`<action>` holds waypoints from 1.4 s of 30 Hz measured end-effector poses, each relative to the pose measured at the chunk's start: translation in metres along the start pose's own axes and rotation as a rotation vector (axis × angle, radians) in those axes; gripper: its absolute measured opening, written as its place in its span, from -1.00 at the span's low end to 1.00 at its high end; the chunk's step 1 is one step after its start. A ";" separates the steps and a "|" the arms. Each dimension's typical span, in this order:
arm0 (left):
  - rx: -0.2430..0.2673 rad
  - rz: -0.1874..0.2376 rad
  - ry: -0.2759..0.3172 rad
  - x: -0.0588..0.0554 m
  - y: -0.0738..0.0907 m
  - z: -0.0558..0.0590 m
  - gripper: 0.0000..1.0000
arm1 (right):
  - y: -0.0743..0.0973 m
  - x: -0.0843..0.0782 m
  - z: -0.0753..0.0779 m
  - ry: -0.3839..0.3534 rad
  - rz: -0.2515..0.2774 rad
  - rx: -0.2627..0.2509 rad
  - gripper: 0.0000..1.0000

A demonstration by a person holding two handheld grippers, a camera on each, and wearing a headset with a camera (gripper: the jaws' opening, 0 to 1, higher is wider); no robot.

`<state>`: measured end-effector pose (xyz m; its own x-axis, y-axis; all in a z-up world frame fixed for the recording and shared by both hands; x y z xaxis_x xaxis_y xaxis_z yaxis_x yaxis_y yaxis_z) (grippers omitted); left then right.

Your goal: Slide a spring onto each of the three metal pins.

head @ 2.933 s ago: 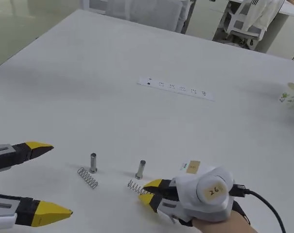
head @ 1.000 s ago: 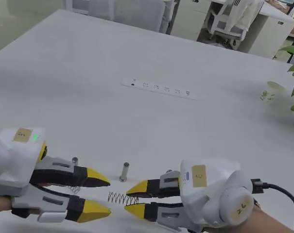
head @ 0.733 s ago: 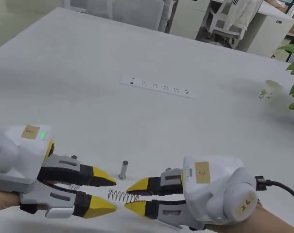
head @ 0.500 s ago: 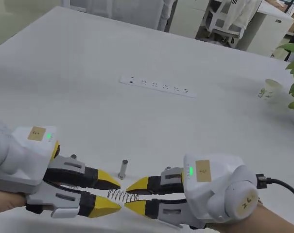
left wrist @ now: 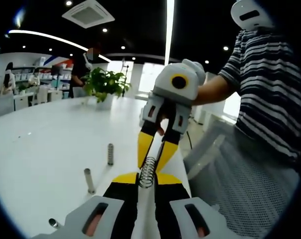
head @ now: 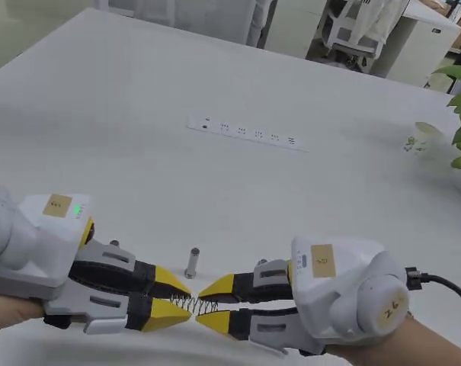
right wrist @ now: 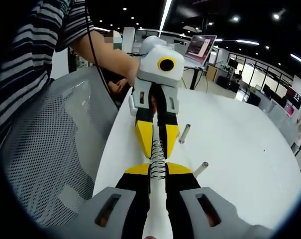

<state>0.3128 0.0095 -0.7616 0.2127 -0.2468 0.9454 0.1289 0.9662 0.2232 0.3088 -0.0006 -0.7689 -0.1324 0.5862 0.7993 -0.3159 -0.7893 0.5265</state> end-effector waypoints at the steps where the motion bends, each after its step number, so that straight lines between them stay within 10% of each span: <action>1: -0.003 -0.001 -0.001 0.000 0.000 0.000 -0.93 | 0.000 0.000 0.000 -0.004 -0.003 0.000 -0.85; 42: -0.037 -0.049 0.014 -0.012 -0.001 0.006 -0.95 | 0.005 -0.011 -0.004 -0.071 -0.045 0.003 -0.85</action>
<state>0.3040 0.0120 -0.7720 0.2191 -0.2954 0.9299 0.1748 0.9495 0.2604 0.3046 -0.0105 -0.7767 -0.0510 0.6063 0.7936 -0.3172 -0.7633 0.5628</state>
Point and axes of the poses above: the centre of the closed fingertips' face, and the gripper's own axes: y roughly backward along the fingers, z roughly to its right, x roughly out of its top, the point moved 1 cm from there along y, roughly backward along the fingers, and after that the axes turned 15 degrees about -x, right-handed, at the moved point
